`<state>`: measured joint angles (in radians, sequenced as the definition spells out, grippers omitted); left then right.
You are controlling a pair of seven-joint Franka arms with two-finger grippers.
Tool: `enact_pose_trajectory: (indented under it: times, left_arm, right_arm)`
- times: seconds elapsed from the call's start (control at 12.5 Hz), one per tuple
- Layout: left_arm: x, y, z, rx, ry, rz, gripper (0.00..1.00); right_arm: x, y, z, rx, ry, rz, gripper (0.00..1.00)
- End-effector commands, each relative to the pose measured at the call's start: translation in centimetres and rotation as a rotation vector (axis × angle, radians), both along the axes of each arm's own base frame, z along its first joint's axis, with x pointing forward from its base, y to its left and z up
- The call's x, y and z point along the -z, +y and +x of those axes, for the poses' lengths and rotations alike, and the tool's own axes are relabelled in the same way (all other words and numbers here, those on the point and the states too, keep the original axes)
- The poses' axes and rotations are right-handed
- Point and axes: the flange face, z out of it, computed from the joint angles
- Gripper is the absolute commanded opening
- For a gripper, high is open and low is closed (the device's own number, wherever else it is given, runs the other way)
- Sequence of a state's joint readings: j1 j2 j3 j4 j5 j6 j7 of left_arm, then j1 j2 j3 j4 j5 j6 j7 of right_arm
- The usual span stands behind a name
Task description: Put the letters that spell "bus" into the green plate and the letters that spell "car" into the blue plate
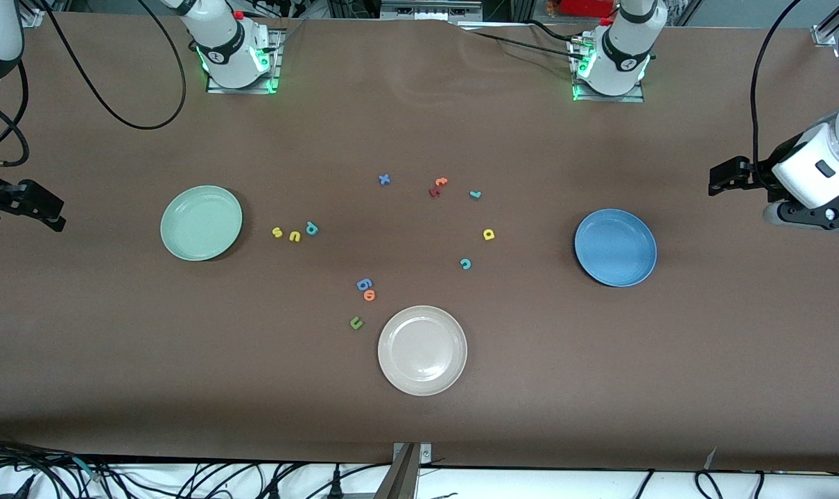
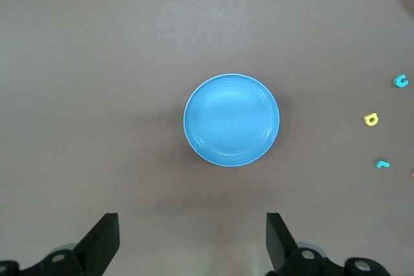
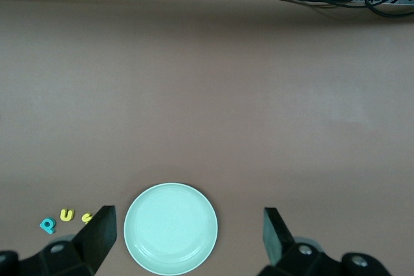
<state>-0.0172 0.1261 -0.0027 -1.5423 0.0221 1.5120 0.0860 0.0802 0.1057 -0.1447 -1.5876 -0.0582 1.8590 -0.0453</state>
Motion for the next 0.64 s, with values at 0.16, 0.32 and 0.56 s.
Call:
enact_pose_trajectory:
  times: [0.16, 0.32, 0.56]
  left_arm:
    - [-0.16, -0.28, -0.07, 0.013, 0.006, -0.002, 1.00]
    - [-0.09, -0.19, -0.08, 0.012, 0.008, -0.002, 1.00]
    - [-0.09, -0.10, -0.07, 0.010, 0.008, -0.002, 1.00]
  right_arm:
    - [-0.99, -0.17, -0.31, 0.004, -0.006, -0.006, 1.00]
    - [-0.99, -0.16, -0.31, 0.003, -0.006, -0.005, 1.00]
    - [-0.71, 0.16, -0.36, 0.002, 0.007, 0.002, 1.00]
